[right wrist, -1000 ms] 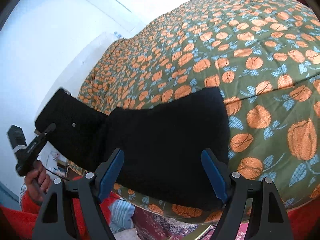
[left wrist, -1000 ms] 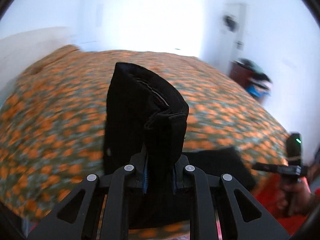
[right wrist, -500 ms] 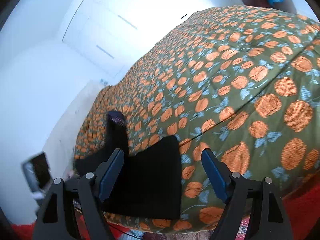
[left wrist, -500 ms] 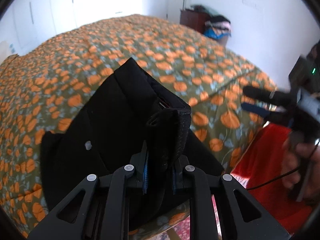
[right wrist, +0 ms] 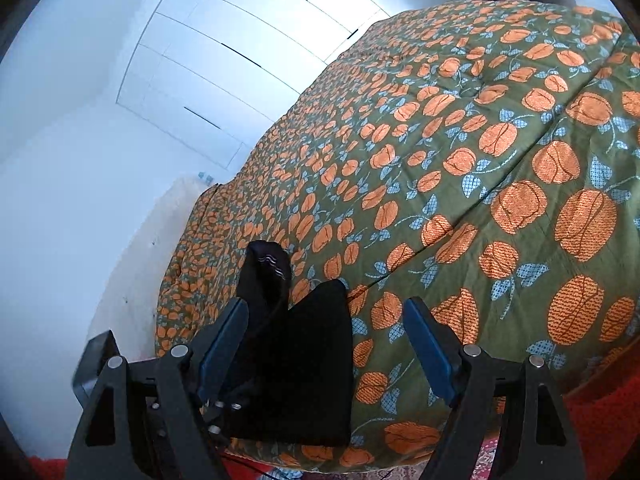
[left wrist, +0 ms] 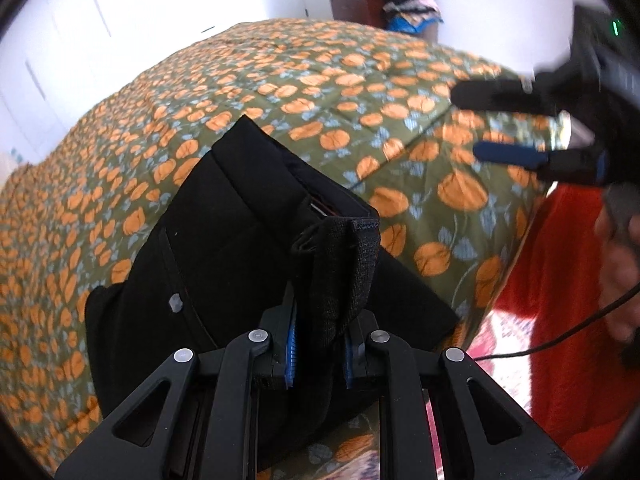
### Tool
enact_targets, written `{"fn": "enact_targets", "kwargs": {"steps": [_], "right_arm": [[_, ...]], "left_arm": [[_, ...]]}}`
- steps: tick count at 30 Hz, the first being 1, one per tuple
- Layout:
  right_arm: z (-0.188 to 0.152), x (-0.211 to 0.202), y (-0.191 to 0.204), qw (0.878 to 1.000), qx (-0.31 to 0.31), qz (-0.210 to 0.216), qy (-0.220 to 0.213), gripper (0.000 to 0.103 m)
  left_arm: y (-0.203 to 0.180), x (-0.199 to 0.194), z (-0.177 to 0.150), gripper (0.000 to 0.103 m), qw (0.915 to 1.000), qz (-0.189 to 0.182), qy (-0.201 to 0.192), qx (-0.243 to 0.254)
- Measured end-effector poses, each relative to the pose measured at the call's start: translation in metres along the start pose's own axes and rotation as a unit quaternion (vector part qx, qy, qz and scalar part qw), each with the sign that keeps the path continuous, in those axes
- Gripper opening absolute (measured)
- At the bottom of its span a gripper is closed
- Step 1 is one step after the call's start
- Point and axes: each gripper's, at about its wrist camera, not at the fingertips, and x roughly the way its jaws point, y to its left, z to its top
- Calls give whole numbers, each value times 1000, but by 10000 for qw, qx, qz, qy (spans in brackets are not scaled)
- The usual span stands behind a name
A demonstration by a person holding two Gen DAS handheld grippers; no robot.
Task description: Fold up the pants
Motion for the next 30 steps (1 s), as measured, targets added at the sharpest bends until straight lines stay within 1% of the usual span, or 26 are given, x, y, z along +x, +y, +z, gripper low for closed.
{"fn": "enact_targets", "kwargs": {"steps": [4, 6, 7, 8, 9, 11, 13, 14, 15, 16, 17, 19, 20, 21, 22, 24, 25, 26, 27, 28, 29, 30], "right_arm": [[0, 1, 0, 10000, -5, -30, 11, 79], [-1, 1, -1, 10000, -8, -52, 9, 79], [-1, 1, -1, 10000, -5, -69, 6, 79], [-1, 1, -1, 10000, -1, -83, 2, 79], [-1, 1, -1, 10000, 1, -91, 1, 79], [-1, 1, -2, 9999, -3, -110, -7, 79], [-1, -1, -1, 9999, -10, -123, -28, 79], [-1, -1, -2, 9999, -7, -130, -38, 79], [-1, -2, -2, 9999, 9, -140, -52, 79], [0, -2, -4, 9999, 40, -148, -69, 79], [0, -2, -5, 9998, 61, -153, -80, 79], [0, -4, -7, 9997, 110, -175, -117, 79], [0, -5, -8, 9996, 129, -187, -141, 79], [1, -7, -9, 9996, 139, -204, -163, 79], [1, -7, -9, 9995, 143, -219, -181, 79], [1, -7, -9, 9995, 144, -234, -171, 79], [0, -5, -8, 9995, 120, -242, -132, 79], [-1, -3, -7, 9996, 95, -237, -90, 79], [-2, 1, -5, 9998, 53, -207, -16, 79], [-3, 5, -2, 9999, 18, -126, 89, 79], [-5, 12, 3, 9995, 7, 85, 300, 79], [-7, 17, 6, 9986, 25, 245, 458, 79]], "left_arm": [[-12, 11, -1, 16, 9995, 136, 75, 276], [-20, 18, -2, 18, 9983, 193, 202, 514], [-25, 21, -3, 23, 9975, 253, 228, 621], [-30, 22, -4, 32, 9968, 281, 232, 709], [-38, 22, -5, 38, 9954, 293, 241, 875], [-54, 18, -7, 51, 9916, 433, 161, 1208], [-68, 9, -12, 55, 9849, 596, 0, 1623], [-71, 5, -13, 56, 9828, 631, -46, 1733], [-72, 0, -14, 57, 9827, 556, -71, 1766], [-68, -9, -15, 66, 9854, 246, -79, 1684], [-60, -22, -16, 75, 9889, -194, -102, 1469], [-35, -46, -22, 80, 9926, -736, -247, 938], [-24, -53, -24, 80, 9930, -851, -275, 768], [-7, -60, -28, 80, 9943, -885, -313, 500], [13, -67, -32, 80, 9957, -838, -353, 164], [59, -74, -42, 81, 9953, -630, -405, -619], [85, -76, -48, 81, 9921, -484, -425, -1075], [114, -76, -58, 81, 9855, -343, -438, -1604], [142, -76, -70, 81, 9756, -246, -426, -2139], [161, -74, -80, 81, 9668, -188, -406, -2517], [175, -72, -90, 80, 9595, -111, -406, -2786], [185, -70, -99, 80, 9542, 1, -416, -2964]]}}
